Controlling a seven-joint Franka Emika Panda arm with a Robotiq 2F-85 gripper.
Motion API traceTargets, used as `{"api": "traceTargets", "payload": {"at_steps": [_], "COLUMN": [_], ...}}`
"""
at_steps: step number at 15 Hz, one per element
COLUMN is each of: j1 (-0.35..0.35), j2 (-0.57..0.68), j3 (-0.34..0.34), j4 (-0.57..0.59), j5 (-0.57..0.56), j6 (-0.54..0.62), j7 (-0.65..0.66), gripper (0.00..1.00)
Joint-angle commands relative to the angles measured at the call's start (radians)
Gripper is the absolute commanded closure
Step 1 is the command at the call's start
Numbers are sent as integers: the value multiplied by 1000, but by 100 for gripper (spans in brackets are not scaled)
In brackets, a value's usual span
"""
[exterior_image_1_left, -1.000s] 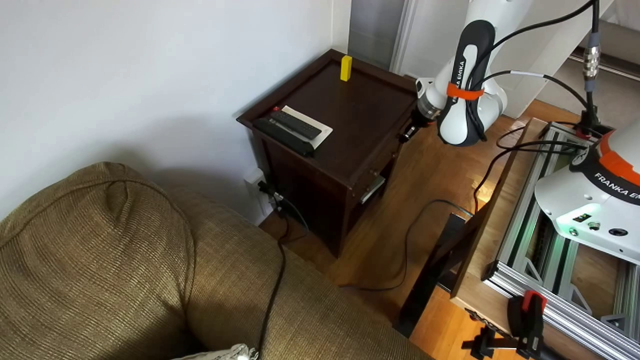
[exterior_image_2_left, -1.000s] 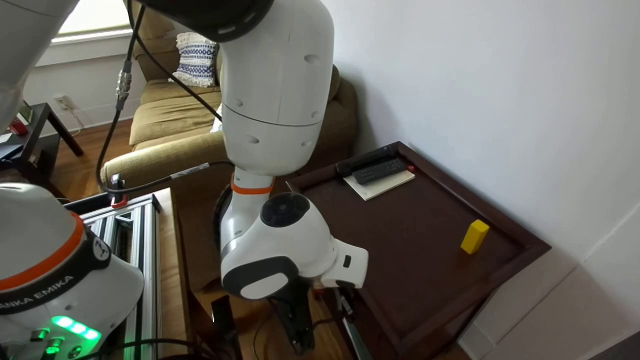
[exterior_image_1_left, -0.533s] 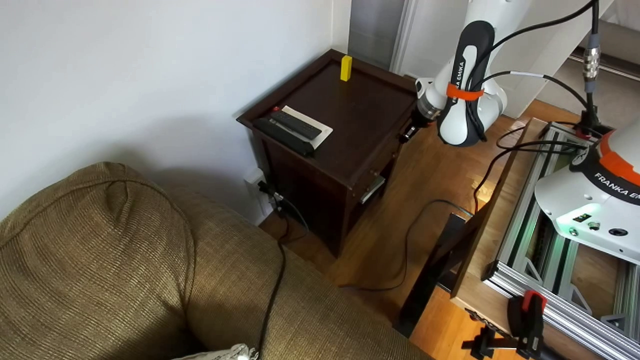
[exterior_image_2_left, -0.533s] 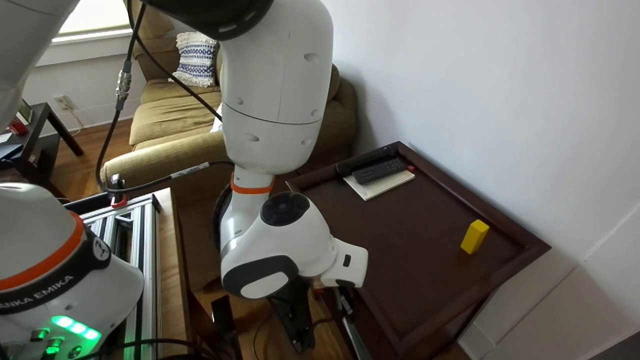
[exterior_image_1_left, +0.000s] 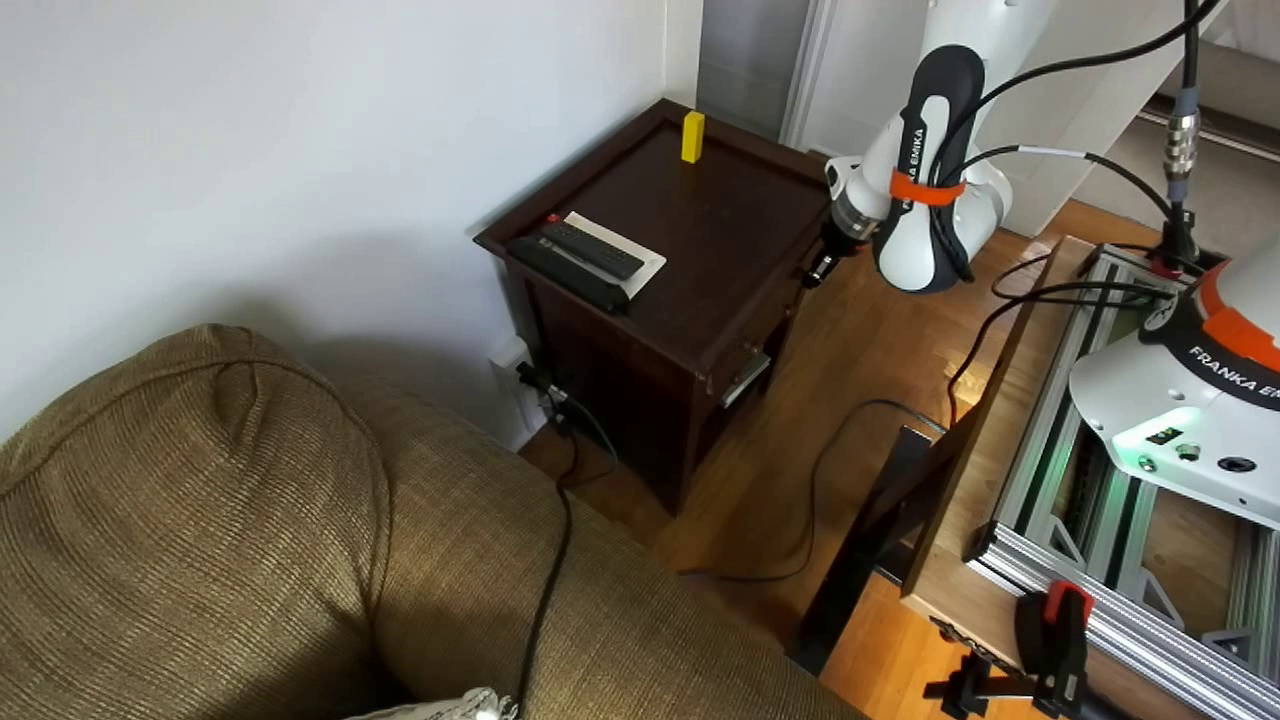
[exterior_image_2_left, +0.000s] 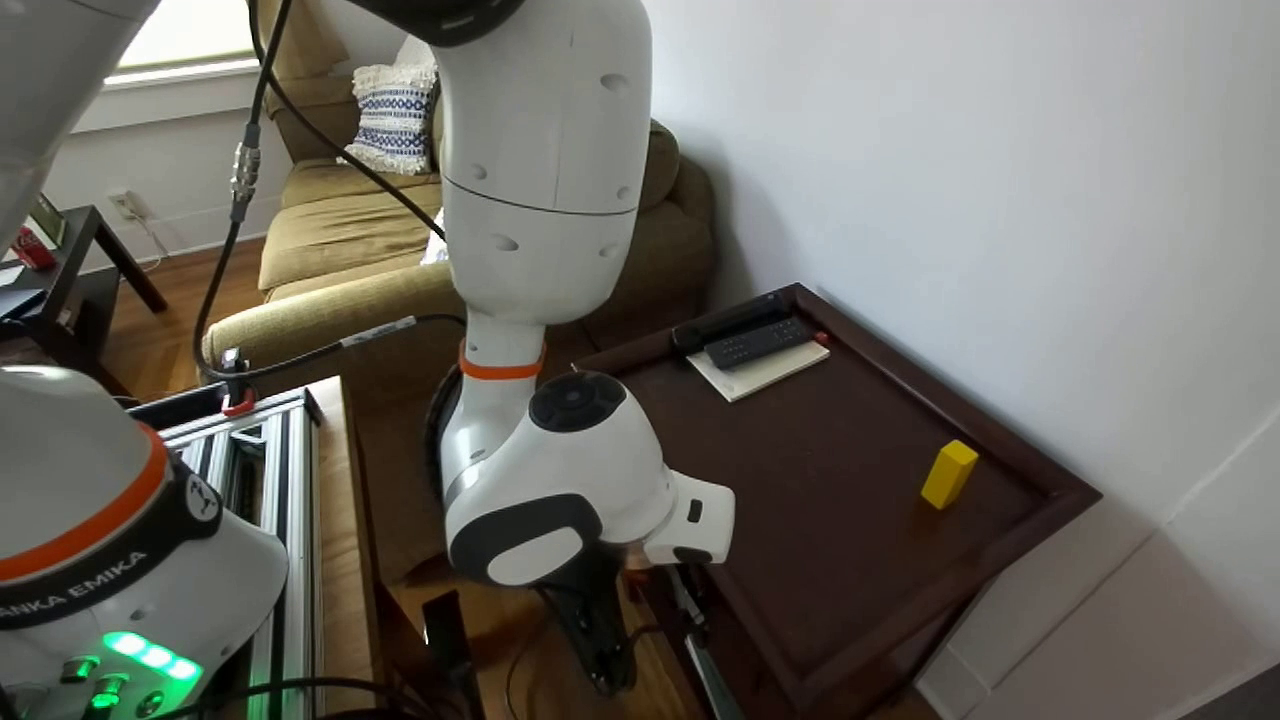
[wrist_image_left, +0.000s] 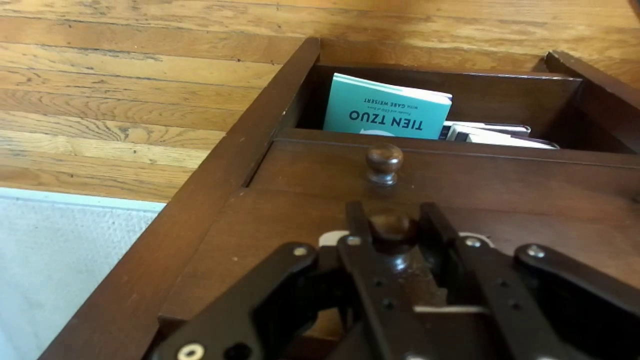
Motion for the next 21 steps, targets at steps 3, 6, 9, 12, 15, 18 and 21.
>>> {"api": "traceTargets", "payload": {"at_steps": [3, 6, 9, 12, 15, 18, 21], "j1": [-19, -36, -39, -46, -65, -55, -46], "j2": [-39, -55, -58, -59, -66, -73, -78], "j3": [-43, -45, -59, -70, -68, -87, -103], "j4": [-117, -158, -190, -214, -236, -255, -263], "j5": [-26, -45, -45, -47, -67, -61, -56], "j6": [-102, -122, -129, -136, -150, -184, -214], "j7": [-47, -60, -74, -84, -91, -98, -111], "gripper": [92, 92, 92, 92, 92, 92, 92]}}
